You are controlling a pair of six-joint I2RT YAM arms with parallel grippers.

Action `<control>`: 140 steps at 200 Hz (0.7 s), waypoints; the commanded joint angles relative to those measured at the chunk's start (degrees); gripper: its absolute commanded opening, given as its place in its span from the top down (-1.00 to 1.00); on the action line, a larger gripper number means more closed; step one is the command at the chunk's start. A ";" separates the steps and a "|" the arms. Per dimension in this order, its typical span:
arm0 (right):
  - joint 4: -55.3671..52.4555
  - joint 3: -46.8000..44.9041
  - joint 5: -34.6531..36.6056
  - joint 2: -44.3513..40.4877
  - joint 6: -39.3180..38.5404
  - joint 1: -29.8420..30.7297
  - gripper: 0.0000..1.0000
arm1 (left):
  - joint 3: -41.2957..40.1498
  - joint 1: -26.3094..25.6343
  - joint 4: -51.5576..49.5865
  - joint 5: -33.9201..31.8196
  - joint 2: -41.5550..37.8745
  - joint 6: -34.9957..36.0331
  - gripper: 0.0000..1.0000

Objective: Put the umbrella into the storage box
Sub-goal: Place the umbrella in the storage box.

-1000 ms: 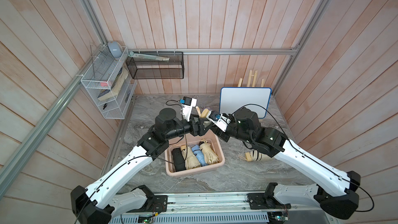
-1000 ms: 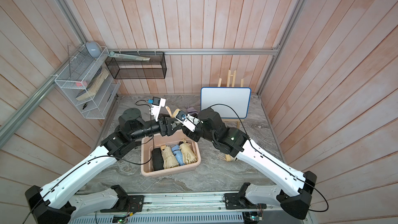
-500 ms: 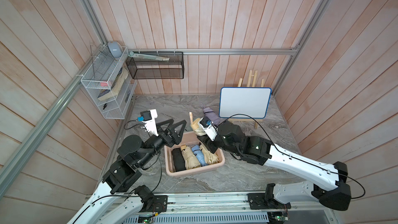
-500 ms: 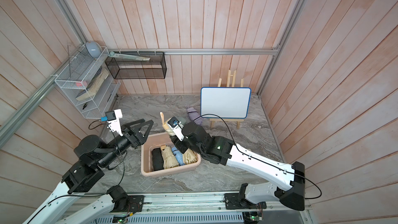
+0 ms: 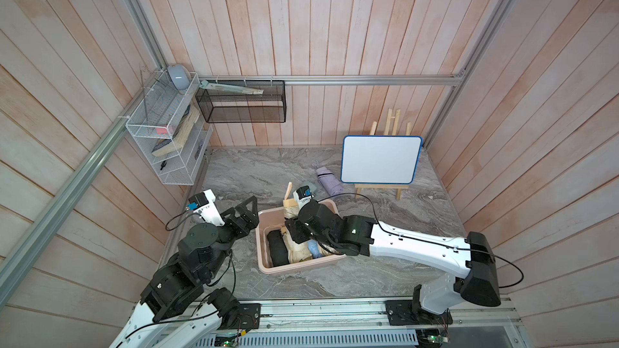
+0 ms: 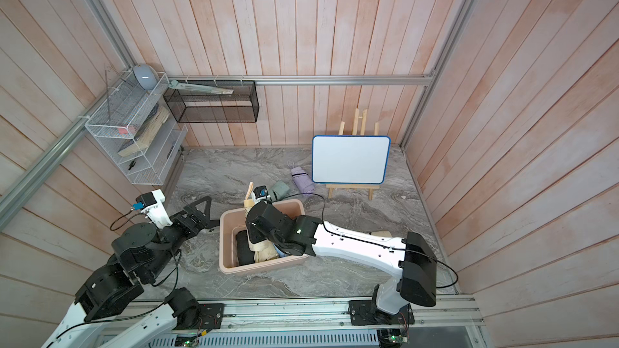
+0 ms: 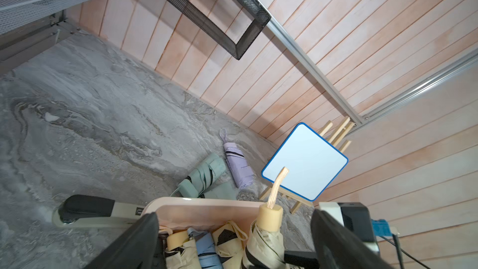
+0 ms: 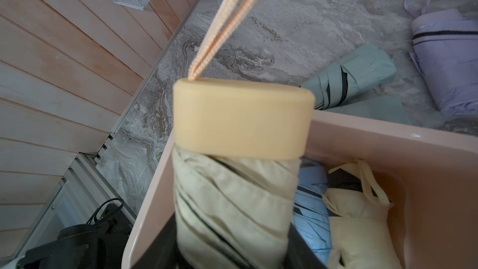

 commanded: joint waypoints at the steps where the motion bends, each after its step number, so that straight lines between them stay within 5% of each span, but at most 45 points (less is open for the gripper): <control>1: -0.10 4.35 -0.38 2.15 8.28 0.30 0.56 | 1.65 0.14 -4.54 -2.02 -1.01 -2.60 -0.94; 140: -4.28 12.45 -0.46 19.26 13.08 3.77 0.46 | 4.91 0.09 -13.02 -0.10 -5.23 -5.79 -0.95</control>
